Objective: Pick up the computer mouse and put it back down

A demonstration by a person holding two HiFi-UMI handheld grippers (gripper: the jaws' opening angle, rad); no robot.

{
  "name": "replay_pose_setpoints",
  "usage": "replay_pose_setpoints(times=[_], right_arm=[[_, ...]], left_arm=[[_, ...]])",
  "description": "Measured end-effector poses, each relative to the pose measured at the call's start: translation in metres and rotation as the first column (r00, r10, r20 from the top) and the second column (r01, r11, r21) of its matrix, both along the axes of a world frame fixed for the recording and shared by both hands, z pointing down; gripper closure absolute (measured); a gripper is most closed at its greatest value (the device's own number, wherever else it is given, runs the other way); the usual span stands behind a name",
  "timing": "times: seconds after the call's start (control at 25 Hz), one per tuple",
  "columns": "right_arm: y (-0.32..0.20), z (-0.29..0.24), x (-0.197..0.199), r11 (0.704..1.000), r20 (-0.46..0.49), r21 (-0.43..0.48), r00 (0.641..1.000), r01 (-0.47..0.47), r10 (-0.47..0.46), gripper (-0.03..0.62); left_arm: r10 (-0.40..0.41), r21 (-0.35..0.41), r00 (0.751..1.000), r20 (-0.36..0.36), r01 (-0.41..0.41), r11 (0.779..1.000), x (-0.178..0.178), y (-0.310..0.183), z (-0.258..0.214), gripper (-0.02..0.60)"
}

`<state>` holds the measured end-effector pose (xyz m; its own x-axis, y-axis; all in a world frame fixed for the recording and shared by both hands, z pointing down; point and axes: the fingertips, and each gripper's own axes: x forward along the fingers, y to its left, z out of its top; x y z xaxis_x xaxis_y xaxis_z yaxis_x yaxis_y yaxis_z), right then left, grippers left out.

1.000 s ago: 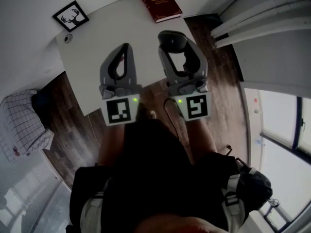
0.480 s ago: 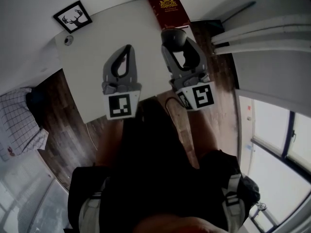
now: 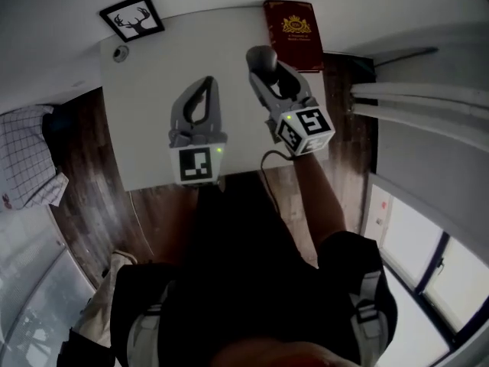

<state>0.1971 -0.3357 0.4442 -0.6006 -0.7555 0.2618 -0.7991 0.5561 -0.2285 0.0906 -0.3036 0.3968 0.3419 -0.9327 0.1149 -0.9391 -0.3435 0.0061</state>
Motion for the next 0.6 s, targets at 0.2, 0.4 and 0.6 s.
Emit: replay_pose_setpoints(times=[0.2,0.4,0.6], right_arm=[[-0.045,0.077,-0.004,0.982,-0.04,-0.186,0.998,0.036,-0.044,0.352],[-0.071,0.145,-0.017,0.932,-0.051,-0.356,0.995,0.061,-0.085,0.353],[-0.087,0.189,-0.025,0.895,-0.106,-0.442,0.989,0.049,-0.106,0.353]], left_arm=[[-0.045,-0.058,0.999,0.012,0.045,0.997,-0.003,-0.015,0.025,0.582],[-0.078,-0.124,0.996,0.031,0.081,0.989,-0.008,-0.025,0.045,0.581],[-0.104,-0.162,0.994,0.03,0.107,0.981,-0.017,-0.035,0.06,0.582]])
